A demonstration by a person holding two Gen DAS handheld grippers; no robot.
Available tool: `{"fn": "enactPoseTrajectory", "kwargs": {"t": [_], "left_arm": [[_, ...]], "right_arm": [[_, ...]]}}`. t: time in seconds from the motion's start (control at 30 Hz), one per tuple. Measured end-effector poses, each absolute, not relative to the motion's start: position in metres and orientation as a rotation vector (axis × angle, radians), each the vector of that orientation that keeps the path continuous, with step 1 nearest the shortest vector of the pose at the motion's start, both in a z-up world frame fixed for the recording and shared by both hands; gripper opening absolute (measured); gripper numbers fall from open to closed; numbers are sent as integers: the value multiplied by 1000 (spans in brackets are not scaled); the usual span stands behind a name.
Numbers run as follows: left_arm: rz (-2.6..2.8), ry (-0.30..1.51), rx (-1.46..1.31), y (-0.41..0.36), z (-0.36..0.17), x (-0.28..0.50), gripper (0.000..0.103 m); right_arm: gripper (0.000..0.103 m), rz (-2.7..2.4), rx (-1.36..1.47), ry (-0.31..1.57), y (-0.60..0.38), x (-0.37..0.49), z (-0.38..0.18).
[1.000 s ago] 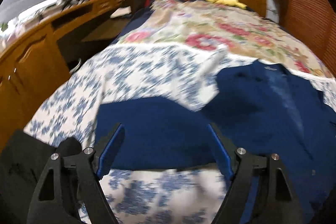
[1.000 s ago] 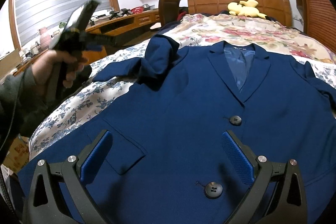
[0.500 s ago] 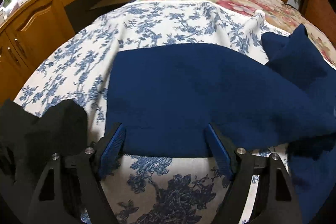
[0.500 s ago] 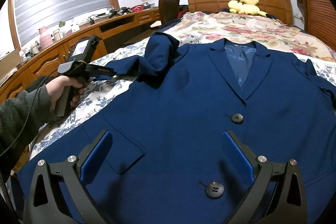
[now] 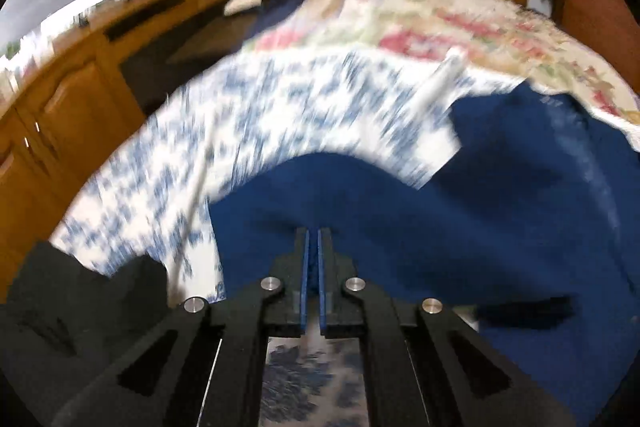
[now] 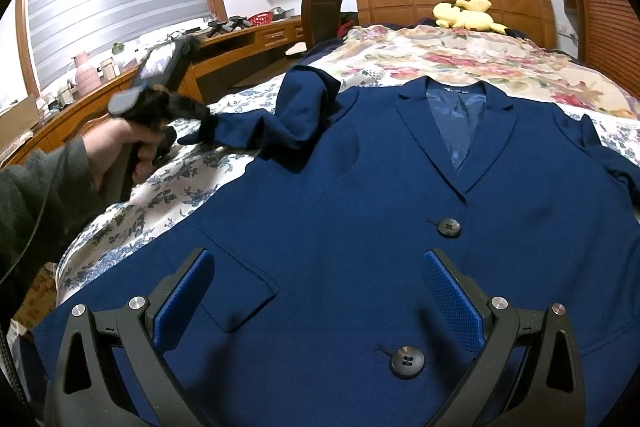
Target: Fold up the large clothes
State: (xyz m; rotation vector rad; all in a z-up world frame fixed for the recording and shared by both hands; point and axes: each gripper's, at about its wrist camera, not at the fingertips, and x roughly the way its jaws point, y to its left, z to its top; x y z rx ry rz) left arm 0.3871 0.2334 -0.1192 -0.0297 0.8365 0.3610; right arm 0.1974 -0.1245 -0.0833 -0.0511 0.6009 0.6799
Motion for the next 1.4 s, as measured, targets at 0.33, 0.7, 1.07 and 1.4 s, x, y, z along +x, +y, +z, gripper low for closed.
{"fn": "enactPoseTrajectory", "kwargs": {"t": [0.33,0.7,1.07,1.4], "left_arm": [[160,670,73,111,-23,374,4],[-89,577,131,-16,13,326,4],[-164,604,119,-60,-18,273,4],[-147,536,92,-49,-28,225,72]], "right_arm": [[103,652,5,565,-182,186,-58],[103,503,-51,492,-240,167,-47],[103,439,-63,511,-253,158,-45],[103,430,-85,498,-253,144,-46]]}}
